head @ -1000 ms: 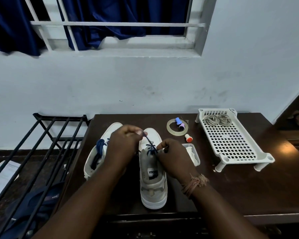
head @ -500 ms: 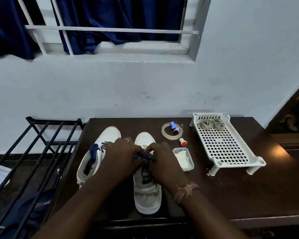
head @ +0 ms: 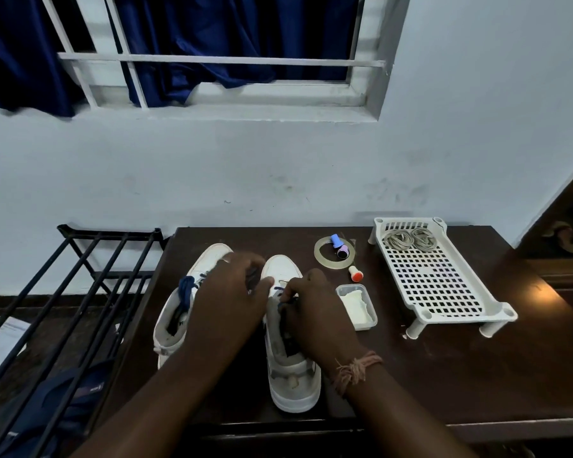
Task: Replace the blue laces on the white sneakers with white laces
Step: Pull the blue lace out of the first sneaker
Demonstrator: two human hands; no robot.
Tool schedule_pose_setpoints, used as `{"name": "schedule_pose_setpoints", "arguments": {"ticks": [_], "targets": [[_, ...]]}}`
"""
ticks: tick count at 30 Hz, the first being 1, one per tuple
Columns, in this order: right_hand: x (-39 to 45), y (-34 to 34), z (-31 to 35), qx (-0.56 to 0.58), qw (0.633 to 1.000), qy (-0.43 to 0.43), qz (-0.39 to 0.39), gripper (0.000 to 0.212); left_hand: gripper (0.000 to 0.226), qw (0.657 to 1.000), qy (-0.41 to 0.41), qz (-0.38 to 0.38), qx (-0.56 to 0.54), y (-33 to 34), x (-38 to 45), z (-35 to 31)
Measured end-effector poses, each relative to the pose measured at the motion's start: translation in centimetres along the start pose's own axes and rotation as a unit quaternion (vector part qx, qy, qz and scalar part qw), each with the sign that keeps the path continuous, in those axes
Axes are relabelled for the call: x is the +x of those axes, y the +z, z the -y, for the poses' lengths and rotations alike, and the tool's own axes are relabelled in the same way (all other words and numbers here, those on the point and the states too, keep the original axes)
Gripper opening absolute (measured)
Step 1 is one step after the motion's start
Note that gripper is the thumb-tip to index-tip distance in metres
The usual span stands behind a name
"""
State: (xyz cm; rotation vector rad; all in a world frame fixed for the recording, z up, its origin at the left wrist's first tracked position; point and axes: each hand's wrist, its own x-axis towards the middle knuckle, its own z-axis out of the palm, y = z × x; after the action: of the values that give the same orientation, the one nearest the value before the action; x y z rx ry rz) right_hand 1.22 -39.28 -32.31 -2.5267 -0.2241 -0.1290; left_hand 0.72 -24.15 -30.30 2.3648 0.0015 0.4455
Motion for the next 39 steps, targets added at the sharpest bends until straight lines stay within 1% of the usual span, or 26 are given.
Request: {"name": "schedule_pose_setpoints", "arguments": {"ticks": [1, 3, 5, 7, 9, 10, 12, 13, 14, 16, 18, 19, 20, 22, 23, 24, 25, 27, 28, 30, 31, 33, 34, 37, 38, 39], "targets": [[0.1, 0.0, -0.1, 0.015, 1.000, 0.007, -0.012, 0.009, 0.012, 0.999, -0.033, 0.035, -0.019, 0.1, -0.2, -0.5], [0.2, -0.2, -0.3, 0.072, 0.995, 0.055, -0.052, 0.010, 0.014, 0.986, -0.118, 0.100, -0.065, 0.4, -0.2, -0.4], [0.7, -1.0, -0.6, 0.131, 0.977, 0.142, -0.096, 0.008, 0.013, 0.968, -0.182, 0.127, -0.115, 0.5, 0.1, 0.4], [1.1, -2.0, -1.3, 0.170, 0.957, 0.209, -0.102, 0.004, 0.013, 0.946, -0.238, 0.142, -0.170, 0.4, 0.3, 0.8], [1.2, -2.5, -1.7, 0.157, 0.962, 0.203, -0.089, 0.006, 0.012, 0.929, -0.265, 0.143, -0.213, 0.3, 0.4, 0.9], [1.2, -2.5, -1.5, 0.133, 0.972, 0.171, -0.087, 0.014, 0.011, 0.928, -0.267, 0.139, -0.221, 0.3, 0.4, 0.7], [0.8, -1.8, -1.0, 0.068, 0.993, 0.066, -0.073, 0.036, 0.010, 0.933, -0.253, 0.124, -0.226, 0.6, 0.5, 0.5], [0.4, -1.2, -0.5, 0.023, 0.998, 0.025, -0.053, 0.041, 0.011, 0.936, -0.245, 0.118, -0.223, 0.8, 0.5, 0.4], [0.1, -0.7, -0.2, -0.039, 0.999, 0.003, -0.032, 0.039, 0.011, 0.936, -0.242, 0.116, -0.226, 0.9, 0.5, 0.3], [-0.2, -0.1, -0.1, -0.149, 0.989, -0.015, -0.013, 0.026, 0.011, 0.932, -0.249, 0.116, -0.238, 1.2, 0.5, 0.3], [0.0, -0.4, -0.2, -0.186, 0.982, -0.008, -0.031, 0.018, 0.010, 0.927, -0.261, 0.121, -0.242, 1.1, 0.5, 0.3], [0.2, -0.7, -0.3, -0.178, 0.983, 0.008, -0.047, 0.017, 0.010, 0.924, -0.266, 0.122, -0.246, 1.1, 0.5, 0.5], [0.5, -1.2, -0.5, -0.142, 0.986, 0.038, -0.072, 0.018, 0.010, 0.923, -0.268, 0.120, -0.248, 1.0, 0.6, 0.6], [1.1, -2.1, -0.9, -0.036, 0.984, 0.117, -0.131, 0.017, 0.010, 0.922, -0.267, 0.122, -0.253, 1.0, 0.7, 0.6], [1.3, -2.4, -1.2, -0.002, 0.979, 0.134, -0.156, 0.015, 0.010, 0.922, -0.264, 0.125, -0.256, 1.0, 0.7, 0.7], [1.3, -2.5, -1.5, 0.006, 0.978, 0.128, -0.163, 0.012, 0.011, 0.921, -0.261, 0.129, -0.258, 1.1, 0.8, 0.7], [1.2, -2.6, -1.5, 0.006, 0.983, 0.115, -0.144, 0.015, 0.012, 0.921, -0.258, 0.131, -0.260, 1.1, 0.8, 0.6], [0.7, -2.1, -1.0, -0.012, 0.995, 0.076, -0.061, 0.029, 0.013, 0.922, -0.254, 0.131, -0.263, 1.1, 0.8, 0.5], [0.4, -1.7, -0.6, -0.043, 0.997, 0.052, -0.024, 0.033, 0.015, 0.922, -0.251, 0.132, -0.264, 1.1, 0.8, 0.5], [-0.1, -0.6, 0.1, -0.116, 0.993, 0.004, 0.016, 0.030, 0.021, 0.922, -0.242, 0.147, -0.265, 1.1, 0.7, 0.3], [-0.1, -0.4, 0.3, -0.143, 0.990, -0.010, 0.013, 0.024, 0.023, 0.924, -0.237, 0.156, -0.257, 1.2, 0.6, 0.3], [0.2, -1.0, 0.3, -0.179, 0.983, 0.000, -0.026, 0.019, 0.018, 0.933, -0.226, 0.158, -0.231, 1.4, 0.5, 0.4], [0.4, -1.4, 0.2, -0.178, 0.982, 0.025, -0.057, 0.021, 0.012, 0.937, -0.224, 0.153, -0.219, 1.4, 0.5, 0.6], [0.9, -3.1, -0.8, -0.067, 0.973, 0.143, -0.171, 0.018, 0.006, 0.939, -0.231, 0.144, -0.211, 1.4, 0.5, 1.0], [1.0, -3.5, -1.2, -0.034, 0.968, 0.168, -0.184, 0.016, 0.007, 0.937, -0.236, 0.146, -0.211, 1.4, 0.5, 1.0], [1.0, -3.6, -1.4, -0.008, 0.969, 0.176, -0.175, 0.016, 0.008, 0.935, -0.239, 0.148, -0.214, 1.4, 0.5, 1.0]]}}
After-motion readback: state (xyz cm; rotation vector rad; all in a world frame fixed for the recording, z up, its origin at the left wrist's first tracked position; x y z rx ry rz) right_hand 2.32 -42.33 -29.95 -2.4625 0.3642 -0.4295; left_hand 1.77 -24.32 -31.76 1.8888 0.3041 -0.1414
